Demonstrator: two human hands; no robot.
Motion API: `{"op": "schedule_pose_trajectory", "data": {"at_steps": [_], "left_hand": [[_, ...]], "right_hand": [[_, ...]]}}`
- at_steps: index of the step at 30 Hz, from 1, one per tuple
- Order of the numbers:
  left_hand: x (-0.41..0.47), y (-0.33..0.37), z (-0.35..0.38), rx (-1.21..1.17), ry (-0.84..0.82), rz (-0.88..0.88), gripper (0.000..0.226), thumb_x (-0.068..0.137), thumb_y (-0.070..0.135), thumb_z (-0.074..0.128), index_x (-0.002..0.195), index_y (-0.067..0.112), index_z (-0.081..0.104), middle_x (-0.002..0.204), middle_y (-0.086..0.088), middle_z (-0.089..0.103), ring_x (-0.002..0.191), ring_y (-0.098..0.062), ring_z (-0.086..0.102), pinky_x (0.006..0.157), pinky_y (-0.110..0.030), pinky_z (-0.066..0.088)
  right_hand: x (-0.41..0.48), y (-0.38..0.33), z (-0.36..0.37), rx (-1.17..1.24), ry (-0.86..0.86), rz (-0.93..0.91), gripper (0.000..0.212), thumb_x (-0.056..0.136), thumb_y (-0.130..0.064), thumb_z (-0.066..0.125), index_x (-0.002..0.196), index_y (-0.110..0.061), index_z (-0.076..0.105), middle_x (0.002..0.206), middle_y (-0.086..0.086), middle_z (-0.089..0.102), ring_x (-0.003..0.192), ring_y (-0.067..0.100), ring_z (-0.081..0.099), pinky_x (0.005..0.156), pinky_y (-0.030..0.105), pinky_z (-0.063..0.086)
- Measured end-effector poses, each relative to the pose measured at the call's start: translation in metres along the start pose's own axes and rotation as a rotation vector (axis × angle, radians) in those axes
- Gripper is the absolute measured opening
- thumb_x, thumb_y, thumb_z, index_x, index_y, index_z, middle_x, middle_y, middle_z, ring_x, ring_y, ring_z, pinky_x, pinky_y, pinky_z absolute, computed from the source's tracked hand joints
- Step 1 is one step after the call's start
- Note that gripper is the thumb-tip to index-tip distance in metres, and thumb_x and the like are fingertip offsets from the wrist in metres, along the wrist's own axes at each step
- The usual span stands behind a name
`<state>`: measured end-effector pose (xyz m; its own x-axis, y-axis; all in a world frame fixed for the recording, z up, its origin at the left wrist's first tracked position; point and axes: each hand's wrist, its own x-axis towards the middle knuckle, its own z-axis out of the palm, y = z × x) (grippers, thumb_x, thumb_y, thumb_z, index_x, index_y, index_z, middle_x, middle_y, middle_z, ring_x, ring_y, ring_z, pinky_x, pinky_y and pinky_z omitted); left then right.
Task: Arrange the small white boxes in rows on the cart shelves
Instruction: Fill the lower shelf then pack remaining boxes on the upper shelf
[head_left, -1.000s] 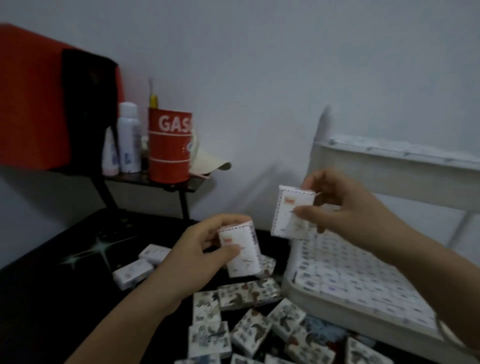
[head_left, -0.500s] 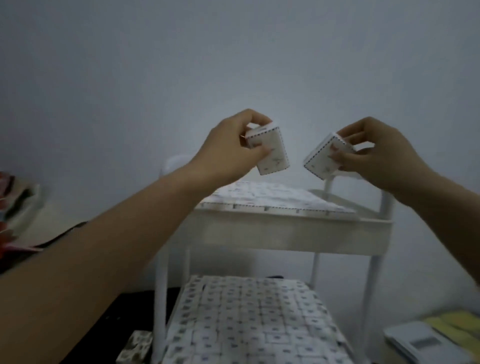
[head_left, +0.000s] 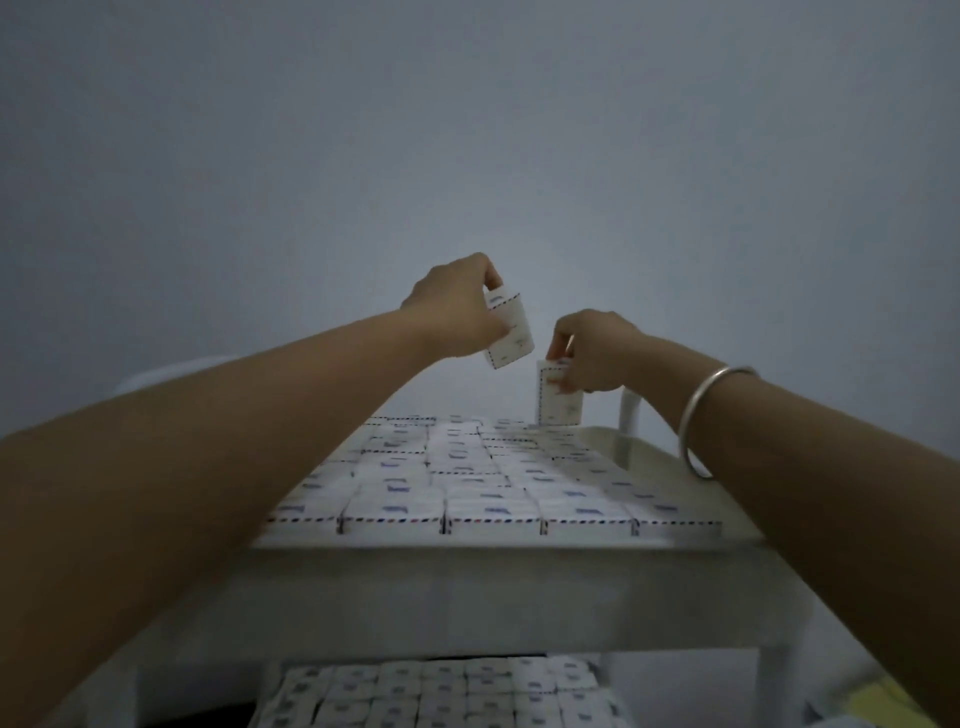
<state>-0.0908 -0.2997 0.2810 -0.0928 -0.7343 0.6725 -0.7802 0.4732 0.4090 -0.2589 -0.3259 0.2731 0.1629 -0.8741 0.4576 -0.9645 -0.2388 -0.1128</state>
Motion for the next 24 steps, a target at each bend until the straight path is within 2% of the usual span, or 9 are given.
{"op": "schedule_pose_trajectory", "data": {"at_steps": [1,3,5,7,10,12,19,22,24], "left_hand": [[0.005,-0.002,0.003,0.047,-0.012,0.005,0.025,0.085,0.021,0.064,0.105,0.025,0.051,0.113,-0.002,0.062,0.099,-0.022,0.060,0.084,-0.042,0.055],[0.014,-0.007,0.012,0.112,-0.032,0.011,0.026,0.085,0.021,0.065,0.106,0.025,0.051,0.115,-0.001,0.062,0.100,-0.021,0.059,0.083,-0.039,0.054],[0.025,-0.008,0.024,0.152,-0.050,0.010,0.028,0.086,0.019,0.064,0.111,0.022,0.053,0.118,-0.003,0.060,0.102,-0.021,0.058,0.083,-0.036,0.054],[0.034,-0.006,0.035,0.185,-0.086,0.016,0.031,0.087,0.017,0.063,0.117,0.019,0.053,0.122,-0.004,0.059,0.104,-0.021,0.056,0.079,-0.031,0.051],[0.042,0.002,0.049,0.221,-0.126,0.046,0.033,0.089,0.016,0.062,0.121,0.018,0.053,0.124,-0.004,0.058,0.108,-0.022,0.056,0.076,-0.028,0.045],[0.045,0.007,0.057,0.218,-0.146,0.065,0.034,0.089,0.016,0.062,0.122,0.017,0.054,0.124,-0.004,0.058,0.109,-0.022,0.056,0.079,-0.029,0.048],[0.041,-0.001,0.080,0.156,-0.252,0.081,0.040,0.088,0.021,0.066,0.126,0.018,0.054,0.129,-0.003,0.055,0.114,-0.022,0.054,0.094,-0.035,0.049],[0.038,-0.008,0.082,0.146,-0.319,0.072,0.042,0.086,0.022,0.069,0.126,0.019,0.055,0.129,-0.004,0.055,0.115,-0.023,0.053,0.097,-0.037,0.047],[0.037,-0.010,0.081,0.098,-0.346,0.058,0.040,0.087,0.022,0.069,0.124,0.019,0.056,0.123,-0.004,0.056,0.107,-0.022,0.058,0.090,-0.035,0.052]], "right_hand": [[0.002,0.002,0.004,0.083,-0.042,0.022,0.023,0.081,-0.007,0.073,0.095,-0.019,0.060,0.108,0.003,0.066,0.079,0.018,0.063,0.062,0.026,0.051],[0.003,0.005,0.011,0.256,-0.103,0.062,0.027,0.079,-0.002,0.074,0.099,-0.016,0.061,0.108,0.009,0.065,0.084,0.024,0.068,0.070,0.031,0.059],[0.003,0.009,0.016,0.360,-0.147,0.082,0.031,0.079,0.004,0.072,0.103,-0.014,0.062,0.112,0.014,0.062,0.093,0.029,0.068,0.079,0.037,0.059],[0.003,0.011,0.021,0.414,-0.206,0.096,0.032,0.080,0.008,0.069,0.103,-0.013,0.062,0.115,0.016,0.059,0.100,0.031,0.066,0.083,0.037,0.058],[0.002,0.014,0.030,0.421,-0.310,0.122,0.031,0.085,0.008,0.062,0.105,-0.014,0.063,0.114,0.013,0.058,0.094,0.024,0.063,0.072,0.028,0.058],[0.001,0.015,0.034,0.416,-0.366,0.153,0.033,0.088,0.006,0.057,0.112,-0.015,0.064,0.107,0.009,0.060,0.085,0.017,0.061,0.069,0.022,0.055],[-0.004,0.013,0.036,0.465,-0.478,0.290,0.040,0.097,0.000,0.041,0.116,-0.029,0.062,0.098,0.007,0.058,0.072,0.018,0.059,0.061,0.027,0.052],[-0.005,0.013,0.036,0.459,-0.456,0.290,0.039,0.097,0.000,0.041,0.118,-0.024,0.063,0.088,0.005,0.059,0.062,0.015,0.058,0.051,0.024,0.049],[-0.005,0.012,0.035,0.449,-0.431,0.315,0.026,0.096,-0.001,0.046,0.113,-0.013,0.061,0.082,0.006,0.060,0.055,0.013,0.059,0.046,0.021,0.049]]}}
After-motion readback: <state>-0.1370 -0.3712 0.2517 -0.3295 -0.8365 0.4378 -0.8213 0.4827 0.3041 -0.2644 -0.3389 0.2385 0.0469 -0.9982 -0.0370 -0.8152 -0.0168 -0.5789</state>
